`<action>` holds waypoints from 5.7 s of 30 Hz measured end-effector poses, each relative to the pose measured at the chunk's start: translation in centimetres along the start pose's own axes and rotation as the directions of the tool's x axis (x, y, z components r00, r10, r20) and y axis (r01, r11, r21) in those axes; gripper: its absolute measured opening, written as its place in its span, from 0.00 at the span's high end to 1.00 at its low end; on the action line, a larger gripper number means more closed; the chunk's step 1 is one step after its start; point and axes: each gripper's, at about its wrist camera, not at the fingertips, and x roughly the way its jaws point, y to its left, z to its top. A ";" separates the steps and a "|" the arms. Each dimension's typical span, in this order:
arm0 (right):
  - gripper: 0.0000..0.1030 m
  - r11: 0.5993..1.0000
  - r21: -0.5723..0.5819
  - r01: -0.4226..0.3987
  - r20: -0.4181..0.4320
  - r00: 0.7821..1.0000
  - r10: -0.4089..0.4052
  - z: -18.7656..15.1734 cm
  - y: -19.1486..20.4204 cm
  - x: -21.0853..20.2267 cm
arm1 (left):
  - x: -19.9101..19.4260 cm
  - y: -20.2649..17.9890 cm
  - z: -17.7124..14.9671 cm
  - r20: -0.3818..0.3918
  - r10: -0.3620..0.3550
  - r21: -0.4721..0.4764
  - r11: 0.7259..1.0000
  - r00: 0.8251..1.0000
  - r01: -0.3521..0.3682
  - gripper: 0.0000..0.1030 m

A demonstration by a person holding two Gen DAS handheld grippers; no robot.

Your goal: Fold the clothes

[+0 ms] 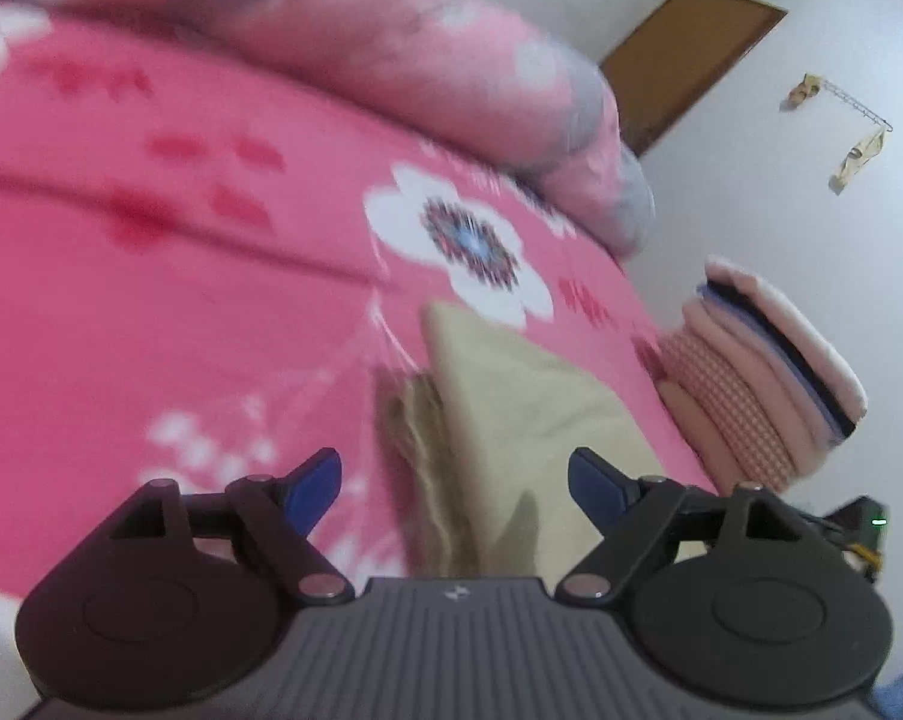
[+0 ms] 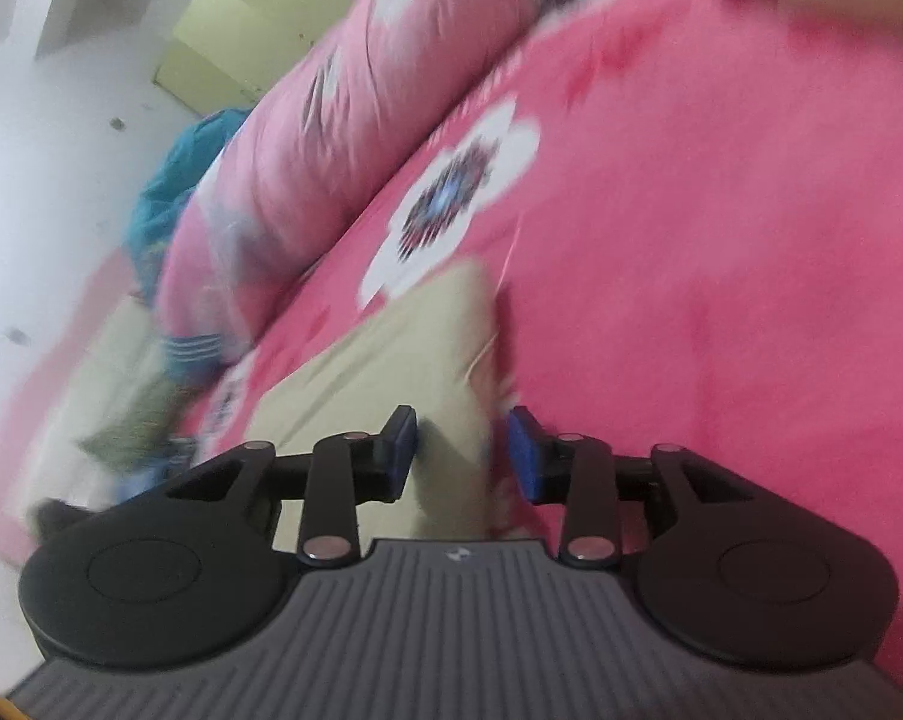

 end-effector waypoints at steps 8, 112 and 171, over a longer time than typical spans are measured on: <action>0.69 0.883 -0.434 -0.177 0.028 0.977 0.210 -3.7 8.1 -4.4 | -0.7 -6.1 -4.3 -0.038 0.043 0.355 0.935 0.998 -0.027 0.17; 0.87 0.879 -0.430 -0.207 -0.046 0.977 0.208 -9.0 8.3 -8.2 | -1.8 -17.7 -14.3 0.119 0.096 0.902 0.406 0.988 -0.148 0.90; 1.00 0.980 -0.196 0.037 0.099 0.995 -0.018 -11.1 10.2 -1.6 | -2.2 -15.7 -14.8 0.139 0.015 0.893 0.430 0.990 -0.132 0.95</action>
